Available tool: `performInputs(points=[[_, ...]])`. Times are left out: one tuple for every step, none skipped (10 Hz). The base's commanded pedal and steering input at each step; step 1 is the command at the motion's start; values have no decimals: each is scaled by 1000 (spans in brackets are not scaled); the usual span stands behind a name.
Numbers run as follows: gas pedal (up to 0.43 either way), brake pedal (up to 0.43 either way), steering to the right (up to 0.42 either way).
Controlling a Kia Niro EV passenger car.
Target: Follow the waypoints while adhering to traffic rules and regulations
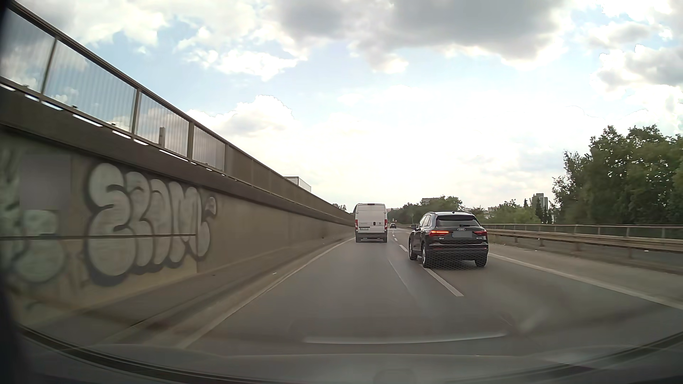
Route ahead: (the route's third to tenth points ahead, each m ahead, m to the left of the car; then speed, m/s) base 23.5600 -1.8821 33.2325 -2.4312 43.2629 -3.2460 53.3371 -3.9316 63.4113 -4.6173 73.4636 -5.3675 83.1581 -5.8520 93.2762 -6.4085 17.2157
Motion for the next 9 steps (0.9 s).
performInputs(points=[[110,30,7],[110,30,6],[110,30,7],[110,30,6],[110,30,7],[110,30,6],[110,30,6],[110,30,6],[110,37,6]])
